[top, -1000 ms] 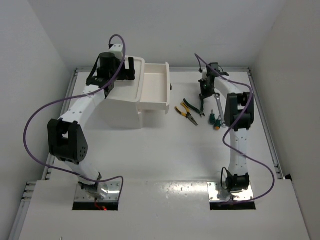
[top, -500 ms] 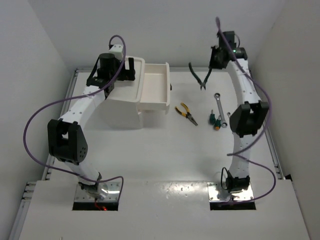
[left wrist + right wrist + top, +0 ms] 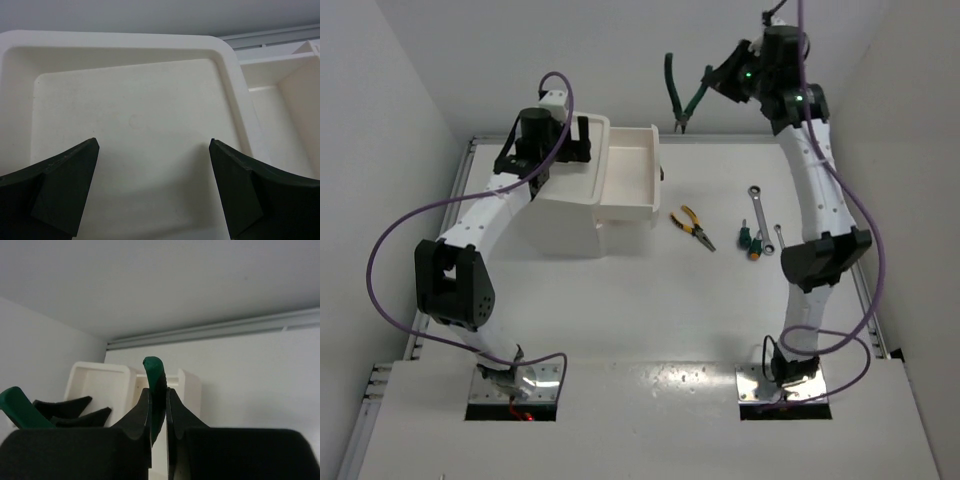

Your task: Sort the tools into containers

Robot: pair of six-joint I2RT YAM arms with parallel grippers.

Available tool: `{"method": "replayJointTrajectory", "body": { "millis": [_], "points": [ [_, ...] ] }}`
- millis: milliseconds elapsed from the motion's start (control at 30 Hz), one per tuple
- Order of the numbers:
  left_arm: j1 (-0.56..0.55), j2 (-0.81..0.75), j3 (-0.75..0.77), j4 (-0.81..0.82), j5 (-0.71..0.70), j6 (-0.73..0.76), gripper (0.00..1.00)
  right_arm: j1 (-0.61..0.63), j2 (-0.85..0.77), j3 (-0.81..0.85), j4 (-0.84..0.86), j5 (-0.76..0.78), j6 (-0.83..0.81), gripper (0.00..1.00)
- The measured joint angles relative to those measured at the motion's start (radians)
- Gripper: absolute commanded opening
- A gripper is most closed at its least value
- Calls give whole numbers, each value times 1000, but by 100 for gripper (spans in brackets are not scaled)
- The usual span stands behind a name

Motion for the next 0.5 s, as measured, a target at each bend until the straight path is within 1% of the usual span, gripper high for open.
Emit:
{"method": "replayJointTrajectory", "body": {
  "millis": [233, 367, 500],
  "points": [
    [-5, -11, -12, 0, -9, 2, 100, 121, 180, -2, -68, 54, 83, 0],
    [-6, -22, -25, 2, -11, 3, 100, 176, 200, -48, -29, 18, 144, 0],
    [-7, -25, -28, 3, -12, 2, 100, 211, 209, -40, -9, 31, 167, 0]
  ]
}}
